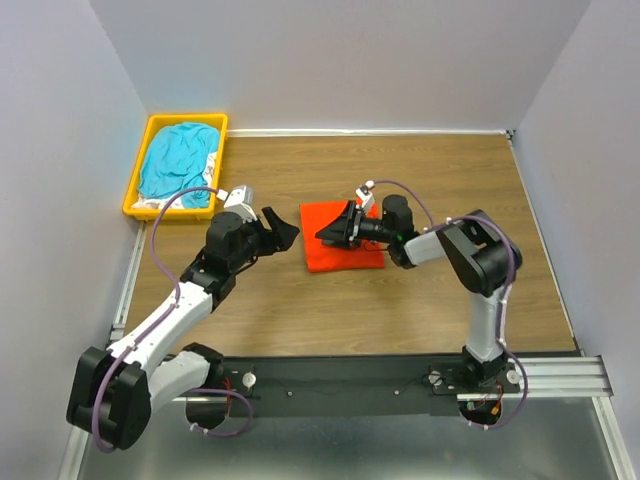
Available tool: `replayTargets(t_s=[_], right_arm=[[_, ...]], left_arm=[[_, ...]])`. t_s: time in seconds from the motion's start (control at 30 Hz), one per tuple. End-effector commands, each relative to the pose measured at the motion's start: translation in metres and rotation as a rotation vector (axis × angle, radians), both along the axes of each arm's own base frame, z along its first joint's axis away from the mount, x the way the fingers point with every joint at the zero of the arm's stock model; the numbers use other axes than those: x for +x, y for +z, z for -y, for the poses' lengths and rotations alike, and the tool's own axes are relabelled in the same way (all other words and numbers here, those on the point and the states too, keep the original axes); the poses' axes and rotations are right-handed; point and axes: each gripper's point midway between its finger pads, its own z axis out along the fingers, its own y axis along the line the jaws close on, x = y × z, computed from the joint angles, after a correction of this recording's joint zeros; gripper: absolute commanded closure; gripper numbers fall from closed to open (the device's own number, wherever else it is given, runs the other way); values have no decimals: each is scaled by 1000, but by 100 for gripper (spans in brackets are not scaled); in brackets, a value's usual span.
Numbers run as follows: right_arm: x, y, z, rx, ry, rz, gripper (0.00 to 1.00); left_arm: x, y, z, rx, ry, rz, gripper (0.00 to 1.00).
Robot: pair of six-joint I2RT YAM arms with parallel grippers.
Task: Fold and stack the t-shirts
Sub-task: Fold the tshirt
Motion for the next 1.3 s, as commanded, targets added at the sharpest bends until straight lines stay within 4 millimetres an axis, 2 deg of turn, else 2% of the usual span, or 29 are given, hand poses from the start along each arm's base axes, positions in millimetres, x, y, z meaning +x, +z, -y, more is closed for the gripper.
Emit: replayTargets(t_s=[0.0,0.1,0.2,0.23,0.27,0.33,0.47,0.57,0.7,0.8,0.93,0.97,1.03,1.07,1.17,1.27], right_arm=[[6,-85,5,-114,-82,-165,28],[-1,-131,20,-183,-140,-266,28],[-7,-137,26,-204,-159,-281,28],[-6,-132,25,-198,-156,-273,28],[-3,-117,24,-181,-155,-245,28],[3,-100,19,-170,-151,-224,28],[16,-40,6,-109,-138,-140,28],[16,-7,-9,-55,-109,-109,28],[7,12,-31,-17,-57,-104,28],[-5,-4,-46,-30,-17,-139,28],[-19,-45,-56,-84,-4,-198,28],[-23,-66,-55,-110,-2,-236,28],[-31,-86,-55,-135,5,-264,28],[-35,-104,-53,-162,9,-281,28],[-39,-121,-48,-193,13,-284,28],[-41,-112,-50,-182,40,-255,29]], left_arm=[[-5,-16,-25,124,73,-46,21],[-9,-14,-33,147,96,-43,21],[-10,-4,-44,182,139,-17,20],[-9,-2,-49,193,161,-10,20],[-11,3,-52,200,169,3,20],[-11,4,-57,211,189,8,20],[-15,-1,-59,206,195,-6,20],[-18,0,-58,179,202,-11,20],[-22,1,-59,156,212,-13,20],[-24,1,-61,146,220,-14,20],[-28,-2,-61,134,221,-27,20],[-29,-4,-61,132,223,-34,20],[-30,-5,-61,125,224,-39,20],[-32,-8,-61,126,220,-47,20],[-37,-11,-61,116,220,-61,20],[-42,-11,-61,97,218,-66,20]])
